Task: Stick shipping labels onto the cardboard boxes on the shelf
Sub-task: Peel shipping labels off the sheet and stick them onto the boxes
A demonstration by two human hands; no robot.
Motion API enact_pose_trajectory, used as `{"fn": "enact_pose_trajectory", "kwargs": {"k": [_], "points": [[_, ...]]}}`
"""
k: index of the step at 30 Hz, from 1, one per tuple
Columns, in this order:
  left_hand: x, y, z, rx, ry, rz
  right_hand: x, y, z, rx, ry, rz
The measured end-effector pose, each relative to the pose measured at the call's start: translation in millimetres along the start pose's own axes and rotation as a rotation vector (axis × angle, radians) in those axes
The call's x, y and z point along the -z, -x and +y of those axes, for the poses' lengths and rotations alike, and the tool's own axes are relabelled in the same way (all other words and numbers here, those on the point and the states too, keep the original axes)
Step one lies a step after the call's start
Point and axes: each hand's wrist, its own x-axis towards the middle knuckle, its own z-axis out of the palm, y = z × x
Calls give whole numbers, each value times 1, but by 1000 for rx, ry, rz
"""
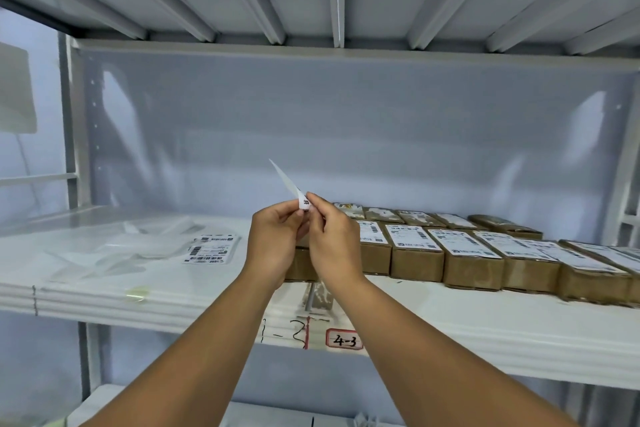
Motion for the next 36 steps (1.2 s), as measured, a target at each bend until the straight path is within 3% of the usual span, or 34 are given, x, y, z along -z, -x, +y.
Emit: {"fn": "enact_pose_trajectory", "kwargs": {"k": [8,17,21,36], "points": [[-2,-30,-7,22,-49,-4,-7,-26,21,23,3,-12],[15,-54,-28,-62,-369,-3,-24,-39,47,63,-49,-47],[17,-52,-40,-67,-381,37,-25,-40,58,-18,-93,-125],[23,-52,-46,-100,-402,48,-27,-38,59,42,-3,-149]]}}
